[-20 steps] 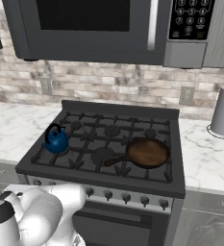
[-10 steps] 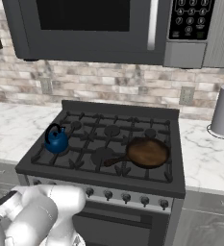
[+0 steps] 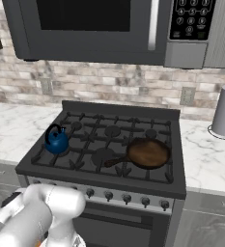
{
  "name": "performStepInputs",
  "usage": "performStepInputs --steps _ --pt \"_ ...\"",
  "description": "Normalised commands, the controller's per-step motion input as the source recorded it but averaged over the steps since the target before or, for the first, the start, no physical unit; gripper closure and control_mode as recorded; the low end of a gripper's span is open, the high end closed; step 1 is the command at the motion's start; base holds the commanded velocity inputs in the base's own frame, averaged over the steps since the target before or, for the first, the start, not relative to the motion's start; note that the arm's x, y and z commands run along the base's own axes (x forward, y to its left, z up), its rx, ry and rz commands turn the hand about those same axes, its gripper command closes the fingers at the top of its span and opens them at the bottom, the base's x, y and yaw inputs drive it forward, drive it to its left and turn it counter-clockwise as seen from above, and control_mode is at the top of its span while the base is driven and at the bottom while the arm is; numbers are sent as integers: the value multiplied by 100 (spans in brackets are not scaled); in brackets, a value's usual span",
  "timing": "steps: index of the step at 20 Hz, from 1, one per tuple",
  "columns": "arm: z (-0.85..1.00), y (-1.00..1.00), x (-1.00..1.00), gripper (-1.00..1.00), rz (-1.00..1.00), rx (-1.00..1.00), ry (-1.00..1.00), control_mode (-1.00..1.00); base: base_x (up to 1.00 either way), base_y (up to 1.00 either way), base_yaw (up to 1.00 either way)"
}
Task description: Pick the kettle from the counter and place it on a stove burner. Then turn the burner on.
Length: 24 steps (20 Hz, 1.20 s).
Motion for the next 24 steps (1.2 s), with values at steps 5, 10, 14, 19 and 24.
performStepInputs --steps 5,10,14,19,24 --pt "-13 1 25 -100 0 0 0 -100 0 0 0" --pt "-25 13 17 -100 0 0 0 -100 0 0 0" --pt "-26 23 12 -100 0 0 0 -100 0 0 0" --pt "-1 0 3 -100 0 0 0 -100 0 0 0" --pt "0 0 0 100 0 0 0 -100 0 0 0"
